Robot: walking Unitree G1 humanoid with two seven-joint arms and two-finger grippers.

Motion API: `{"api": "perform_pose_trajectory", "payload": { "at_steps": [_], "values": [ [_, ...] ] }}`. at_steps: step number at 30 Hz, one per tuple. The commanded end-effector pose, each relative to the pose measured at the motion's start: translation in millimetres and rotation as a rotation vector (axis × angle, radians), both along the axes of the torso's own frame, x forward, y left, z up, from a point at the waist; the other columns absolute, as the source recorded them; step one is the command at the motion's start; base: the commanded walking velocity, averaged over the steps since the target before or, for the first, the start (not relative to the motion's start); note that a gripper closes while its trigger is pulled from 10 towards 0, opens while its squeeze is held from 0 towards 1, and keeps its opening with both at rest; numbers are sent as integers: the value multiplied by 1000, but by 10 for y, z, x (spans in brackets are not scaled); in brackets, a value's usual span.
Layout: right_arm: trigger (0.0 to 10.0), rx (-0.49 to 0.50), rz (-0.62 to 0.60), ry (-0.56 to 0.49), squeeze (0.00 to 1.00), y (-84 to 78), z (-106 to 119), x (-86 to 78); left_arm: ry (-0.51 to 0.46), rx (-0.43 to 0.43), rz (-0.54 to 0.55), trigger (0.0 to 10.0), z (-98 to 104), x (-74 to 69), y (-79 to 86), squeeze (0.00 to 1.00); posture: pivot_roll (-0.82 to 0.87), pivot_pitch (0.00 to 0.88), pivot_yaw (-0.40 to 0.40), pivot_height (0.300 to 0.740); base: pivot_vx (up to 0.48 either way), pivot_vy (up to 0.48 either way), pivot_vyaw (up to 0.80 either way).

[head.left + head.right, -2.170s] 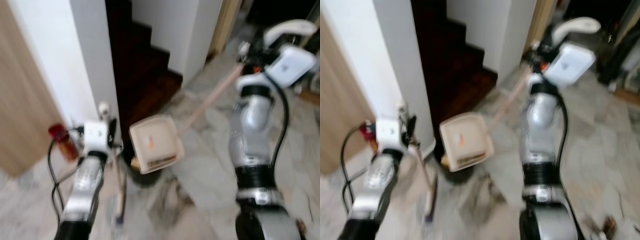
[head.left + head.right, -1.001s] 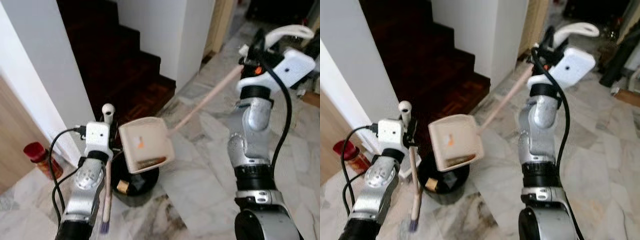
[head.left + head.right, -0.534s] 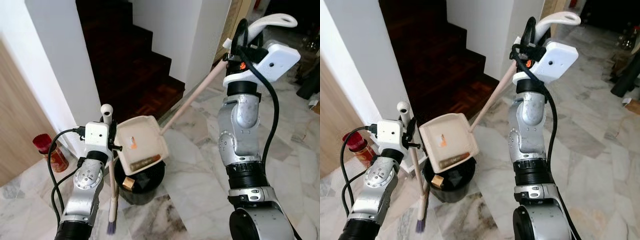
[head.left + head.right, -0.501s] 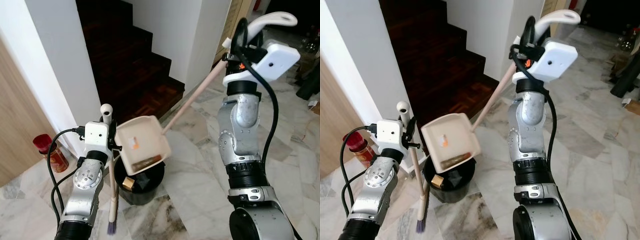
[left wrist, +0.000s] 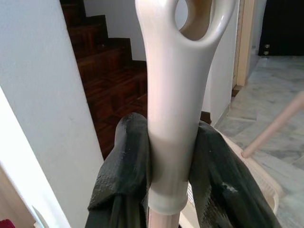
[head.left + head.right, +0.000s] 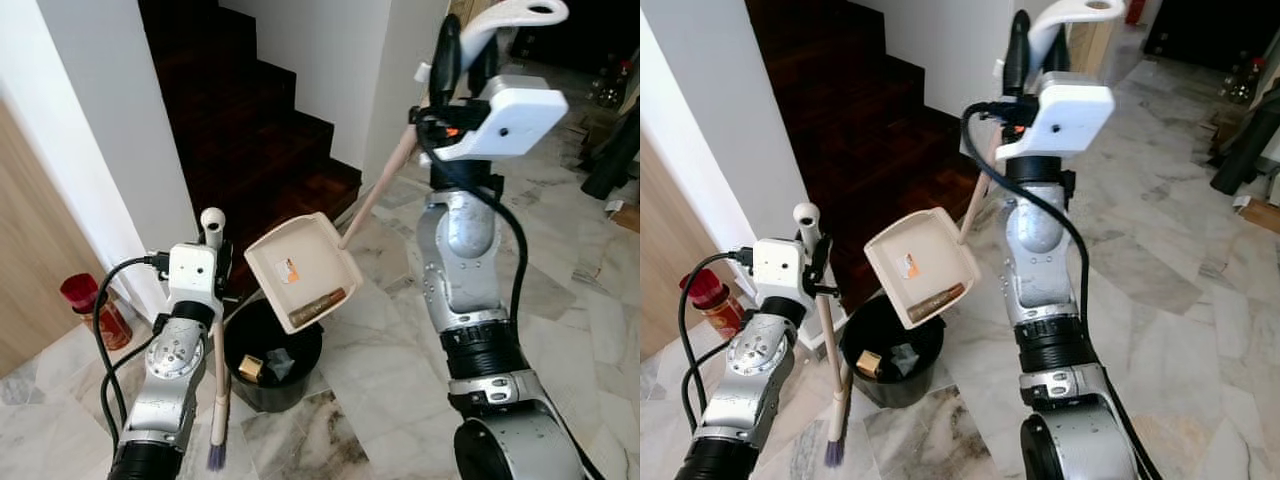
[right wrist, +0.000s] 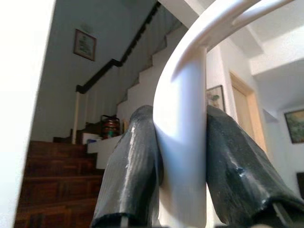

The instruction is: Sweep floor

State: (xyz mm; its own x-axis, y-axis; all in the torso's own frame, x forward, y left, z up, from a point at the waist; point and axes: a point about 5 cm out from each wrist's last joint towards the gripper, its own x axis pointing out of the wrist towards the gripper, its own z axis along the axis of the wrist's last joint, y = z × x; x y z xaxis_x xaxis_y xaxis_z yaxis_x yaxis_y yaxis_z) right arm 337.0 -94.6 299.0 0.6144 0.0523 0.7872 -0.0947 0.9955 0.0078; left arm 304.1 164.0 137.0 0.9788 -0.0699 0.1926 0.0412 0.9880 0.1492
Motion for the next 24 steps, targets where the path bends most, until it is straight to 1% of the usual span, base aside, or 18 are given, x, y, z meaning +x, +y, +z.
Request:
{"api": "perform_pose_trajectory", "payload": {
  "at_steps": [1,5,10,17,24],
  "values": [
    [10000,-5,20,-183,0,59,254,-199,-59,16,-33,10000,109,-14,-64,0,118,2,-52,740,0,0,0],
    [10000,-40,22,-226,0,130,266,-272,-58,18,-36,10000,106,-18,-69,0,114,3,-52,740,0,0,0],
    [10000,-33,33,-232,0,186,243,-315,-60,24,-41,10000,110,-21,-78,0,118,7,-53,740,0,0,0],
    [10000,-21,25,-257,0,219,250,-377,-62,33,-44,10000,110,-25,-77,0,120,7,-54,740,0,0,0],
    [10000,-82,-11,-323,0,281,259,-478,-65,37,-49,10000,114,-24,-86,0,118,8,-55,740,0,0,0]
  ]
}}
